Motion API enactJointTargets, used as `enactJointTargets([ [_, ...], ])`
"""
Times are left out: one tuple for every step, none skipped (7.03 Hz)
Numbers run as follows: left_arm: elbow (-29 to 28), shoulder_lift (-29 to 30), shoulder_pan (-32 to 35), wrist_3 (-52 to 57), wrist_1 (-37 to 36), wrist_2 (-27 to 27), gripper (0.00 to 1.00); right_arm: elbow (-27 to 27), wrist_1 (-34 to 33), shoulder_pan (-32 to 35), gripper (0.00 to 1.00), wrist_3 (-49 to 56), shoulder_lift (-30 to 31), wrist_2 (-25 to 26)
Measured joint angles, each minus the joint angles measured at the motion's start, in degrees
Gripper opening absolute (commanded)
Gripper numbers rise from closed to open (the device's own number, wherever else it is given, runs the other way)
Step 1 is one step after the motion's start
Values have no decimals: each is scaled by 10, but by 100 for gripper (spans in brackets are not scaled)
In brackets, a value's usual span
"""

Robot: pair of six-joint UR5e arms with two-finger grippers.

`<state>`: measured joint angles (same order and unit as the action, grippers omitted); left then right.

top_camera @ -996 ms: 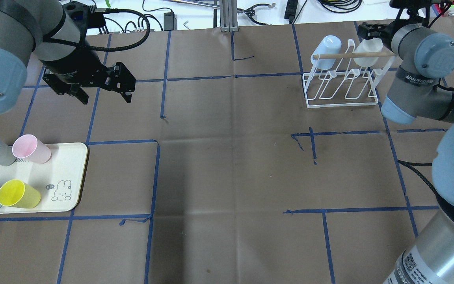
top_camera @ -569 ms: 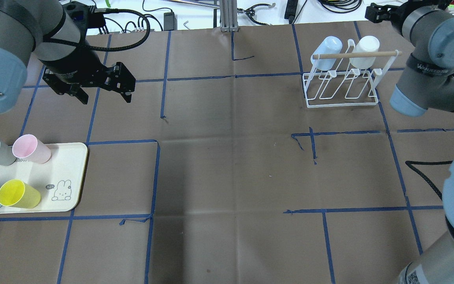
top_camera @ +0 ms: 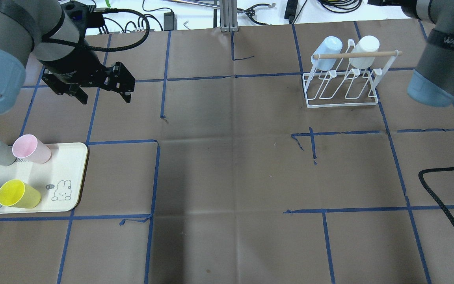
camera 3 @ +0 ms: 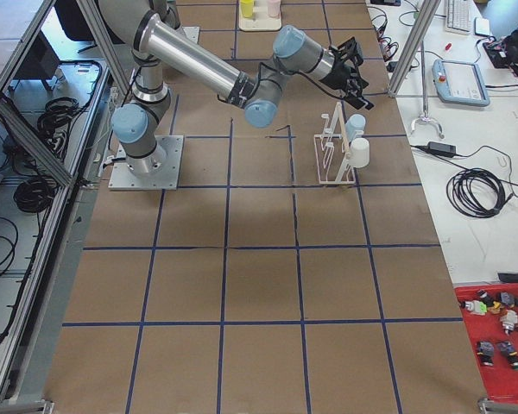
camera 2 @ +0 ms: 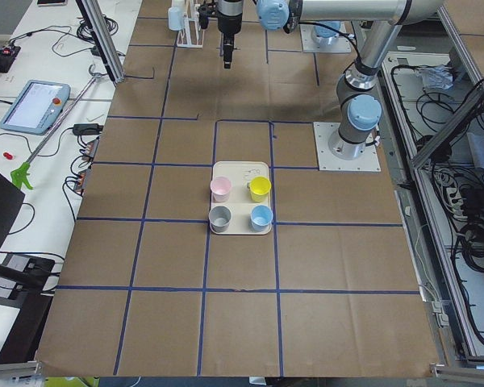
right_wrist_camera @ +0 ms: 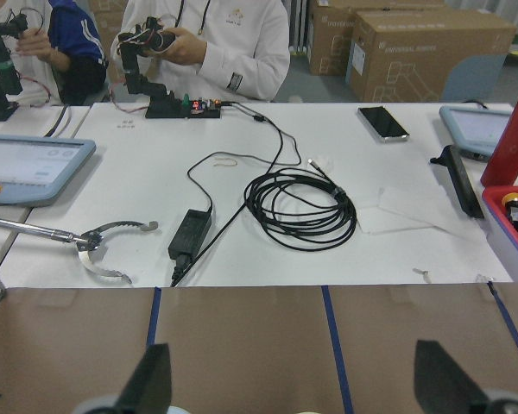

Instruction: Transfer IKEA cup to right arm and place on rack

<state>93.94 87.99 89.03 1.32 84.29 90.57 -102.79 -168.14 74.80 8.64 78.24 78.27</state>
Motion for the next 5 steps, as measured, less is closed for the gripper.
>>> enactJointTargets([
  [0,0,0,0,0,0,99,5,83,13,100,-1,27,0],
  [0,0,0,0,0,0,99,17,175,30,100,-1,45,7],
  [-1,0,0,0,0,0,99,38,267,47,100,-2,55,21],
  [-1,0,0,0,0,0,99,66,361,65,100,-6,60,32],
  [-1,0,0,1,0,0,99,94,459,84,100,-26,63,41],
])
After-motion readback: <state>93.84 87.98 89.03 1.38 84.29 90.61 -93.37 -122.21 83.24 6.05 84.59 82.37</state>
